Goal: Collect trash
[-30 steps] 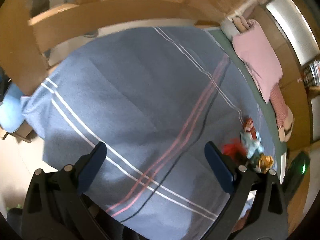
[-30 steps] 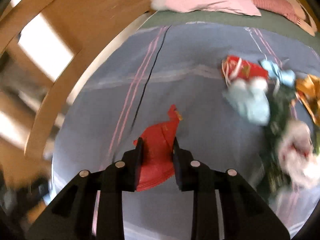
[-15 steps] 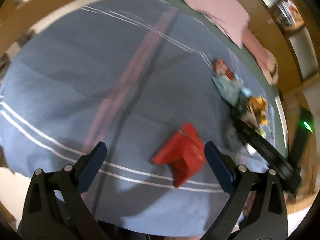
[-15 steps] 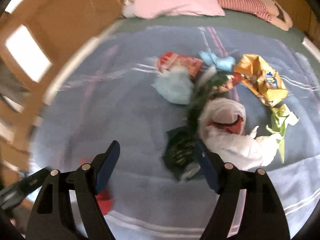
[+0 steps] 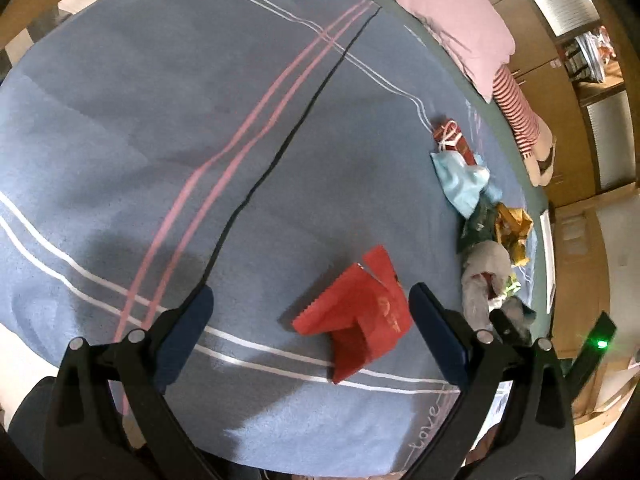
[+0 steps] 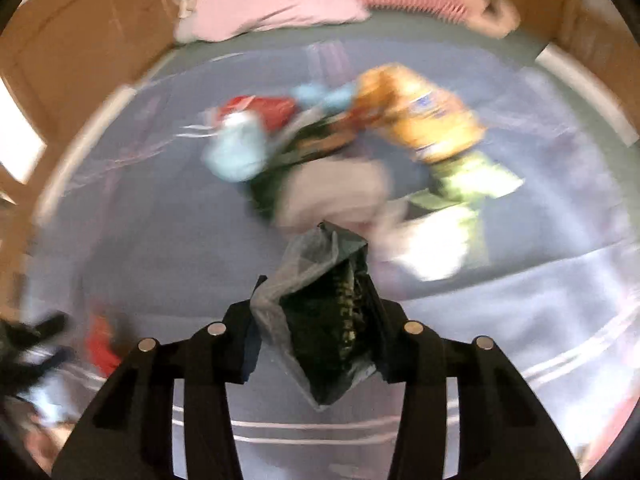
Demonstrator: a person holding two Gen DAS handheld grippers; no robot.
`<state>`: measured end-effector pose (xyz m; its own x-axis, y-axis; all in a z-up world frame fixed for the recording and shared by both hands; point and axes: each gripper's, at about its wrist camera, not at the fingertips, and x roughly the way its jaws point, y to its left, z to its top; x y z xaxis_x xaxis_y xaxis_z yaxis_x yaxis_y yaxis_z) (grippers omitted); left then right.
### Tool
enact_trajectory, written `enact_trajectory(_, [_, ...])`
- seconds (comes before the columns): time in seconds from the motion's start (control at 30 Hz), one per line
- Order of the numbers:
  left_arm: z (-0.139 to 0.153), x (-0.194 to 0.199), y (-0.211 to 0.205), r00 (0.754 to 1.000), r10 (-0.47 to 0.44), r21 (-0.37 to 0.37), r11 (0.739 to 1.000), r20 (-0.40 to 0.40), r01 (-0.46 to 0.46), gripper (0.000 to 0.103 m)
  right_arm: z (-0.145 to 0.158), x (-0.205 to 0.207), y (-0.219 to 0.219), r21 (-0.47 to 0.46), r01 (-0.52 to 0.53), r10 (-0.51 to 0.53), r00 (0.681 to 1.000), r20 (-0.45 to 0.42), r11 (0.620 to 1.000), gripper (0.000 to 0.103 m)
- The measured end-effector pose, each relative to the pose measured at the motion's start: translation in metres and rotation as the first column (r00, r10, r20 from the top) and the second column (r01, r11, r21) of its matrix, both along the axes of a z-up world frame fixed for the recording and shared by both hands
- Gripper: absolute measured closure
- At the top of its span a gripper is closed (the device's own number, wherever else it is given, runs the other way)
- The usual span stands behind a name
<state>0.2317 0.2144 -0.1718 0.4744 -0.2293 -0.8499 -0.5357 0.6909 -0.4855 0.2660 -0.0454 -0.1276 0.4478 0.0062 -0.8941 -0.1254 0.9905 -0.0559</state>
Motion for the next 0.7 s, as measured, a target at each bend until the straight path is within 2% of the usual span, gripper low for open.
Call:
enact_trajectory(0.03, [0.000, 0.000, -0.001, 1.000, -0.009, -0.021, 1.000, 0.007, 0.009, 0.006, -0.005, 0.002, -0.001, -0.002, -0.022, 0.022, 0.999, -0.034, 1.000, 0.048])
enact_trajectory(0.07, [-0.001, -0.001, 0.000, 1.000, -0.014, -0.044, 0.999, 0.014, 0.015, 0.006, -0.008, -0.001, 0.001, 0.046, -0.068, 0.071, 0.994, -0.082, 0.997, 0.042])
enact_trajectory(0.1, [-0.001, -0.003, 0.001, 1.000, -0.014, -0.063, 0.998, 0.019, 0.015, 0.009, -0.004, -0.004, -0.001, 0.128, -0.098, 0.109, 0.990, -0.087, 0.987, 0.040])
enact_trajectory(0.13, [0.000, -0.005, 0.003, 1.000, -0.010, -0.076, 0.997, 0.021, 0.011, 0.015, 0.002, -0.008, -0.006, 0.190, -0.111, 0.127, 0.989, -0.074, 0.975, 0.037])
enact_trajectory(0.17, [0.000, -0.007, 0.005, 1.000, -0.003, -0.089, 0.996, 0.023, 0.005, 0.018, 0.012, -0.014, -0.013, 0.283, -0.119, 0.135, 0.990, -0.040, 0.952, 0.031])
enact_trajectory(0.2, [0.001, -0.009, 0.007, 1.000, 0.003, -0.093, 0.996, 0.025, 0.000, 0.020, 0.021, -0.017, -0.022, 0.337, -0.103, 0.112, 0.994, -0.007, 0.936, 0.024])
enact_trajectory(0.23, [0.002, -0.010, 0.008, 0.999, 0.005, -0.095, 0.995, 0.033, -0.002, 0.020, 0.025, -0.021, -0.029, 0.356, -0.082, 0.084, 0.996, 0.010, 0.931, 0.023])
enact_trajectory(0.33, [0.006, -0.006, 0.002, 0.998, -0.018, -0.107, 0.994, 0.067, 0.025, 0.020, 0.034, -0.031, -0.046, 0.382, -0.009, -0.007, 0.999, 0.039, 0.924, 0.022])
enact_trajectory(0.4, [0.008, 0.001, -0.008, 0.995, -0.062, -0.087, 0.994, 0.083, 0.069, 0.018, 0.033, -0.031, -0.059, 0.349, 0.016, -0.034, 0.998, 0.045, 0.937, 0.022])
enact_trajectory(0.47, [0.008, 0.010, -0.023, 0.989, -0.122, -0.037, 0.991, 0.081, 0.125, 0.018, 0.023, -0.017, -0.064, 0.300, 0.053, -0.061, 0.998, 0.017, 0.952, 0.022])
enact_trajectory(0.57, [0.011, 0.018, -0.042, 0.975, -0.210, 0.034, 0.978, 0.071, 0.208, 0.015, 0.004, 0.002, -0.064, 0.306, 0.096, -0.086, 0.995, -0.046, 0.947, 0.022])
enact_trajectory(0.7, [0.008, 0.025, -0.061, 0.955, -0.294, 0.133, 0.948, 0.029, 0.288, 0.015, -0.006, 0.014, -0.051, 0.309, 0.066, -0.048, 0.997, -0.064, 0.949, 0.022])
